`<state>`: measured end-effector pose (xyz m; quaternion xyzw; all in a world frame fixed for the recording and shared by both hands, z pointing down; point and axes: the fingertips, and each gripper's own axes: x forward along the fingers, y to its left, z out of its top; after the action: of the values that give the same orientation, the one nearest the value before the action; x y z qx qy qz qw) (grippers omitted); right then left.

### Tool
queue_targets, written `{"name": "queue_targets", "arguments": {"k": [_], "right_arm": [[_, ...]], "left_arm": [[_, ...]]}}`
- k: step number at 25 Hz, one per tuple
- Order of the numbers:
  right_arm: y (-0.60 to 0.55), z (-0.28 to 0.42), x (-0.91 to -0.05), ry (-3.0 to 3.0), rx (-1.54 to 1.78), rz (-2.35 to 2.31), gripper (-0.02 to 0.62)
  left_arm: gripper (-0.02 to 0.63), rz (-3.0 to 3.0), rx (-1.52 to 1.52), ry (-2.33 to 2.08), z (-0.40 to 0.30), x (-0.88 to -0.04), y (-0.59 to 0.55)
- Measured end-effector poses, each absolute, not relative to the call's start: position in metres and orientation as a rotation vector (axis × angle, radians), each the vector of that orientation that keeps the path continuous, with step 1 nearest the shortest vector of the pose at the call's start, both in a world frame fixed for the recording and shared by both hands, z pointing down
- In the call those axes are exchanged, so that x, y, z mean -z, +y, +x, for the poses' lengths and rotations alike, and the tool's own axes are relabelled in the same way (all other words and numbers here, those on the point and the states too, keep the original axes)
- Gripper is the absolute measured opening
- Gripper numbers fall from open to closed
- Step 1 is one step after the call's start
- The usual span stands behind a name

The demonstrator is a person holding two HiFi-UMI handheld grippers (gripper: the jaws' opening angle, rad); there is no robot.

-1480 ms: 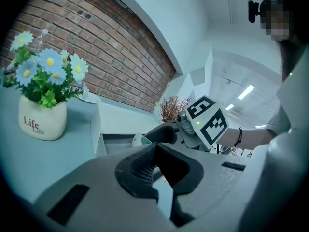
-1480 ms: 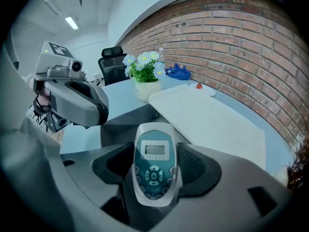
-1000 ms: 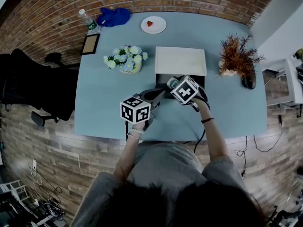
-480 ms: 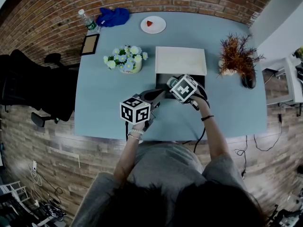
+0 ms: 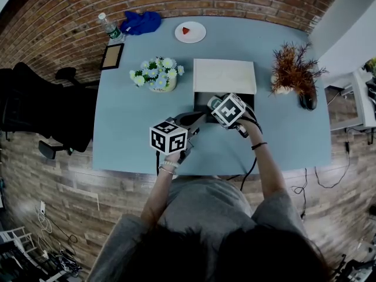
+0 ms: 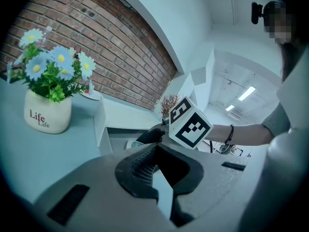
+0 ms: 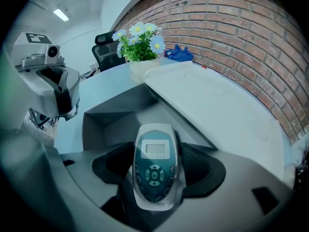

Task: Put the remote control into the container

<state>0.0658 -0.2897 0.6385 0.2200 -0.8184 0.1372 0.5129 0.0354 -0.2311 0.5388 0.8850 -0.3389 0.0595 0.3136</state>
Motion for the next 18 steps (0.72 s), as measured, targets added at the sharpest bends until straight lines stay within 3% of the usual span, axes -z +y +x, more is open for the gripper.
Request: {"name": "queue_targets", "arguments": {"k": [18], "right_arm": [[-0.290,0.076,-0.606,-2.140,-0.368,0.696,0.302]], "left_arm": [[0.003,2.377,-0.113,-0.884,0.033,-0.524,-0.228]]}}
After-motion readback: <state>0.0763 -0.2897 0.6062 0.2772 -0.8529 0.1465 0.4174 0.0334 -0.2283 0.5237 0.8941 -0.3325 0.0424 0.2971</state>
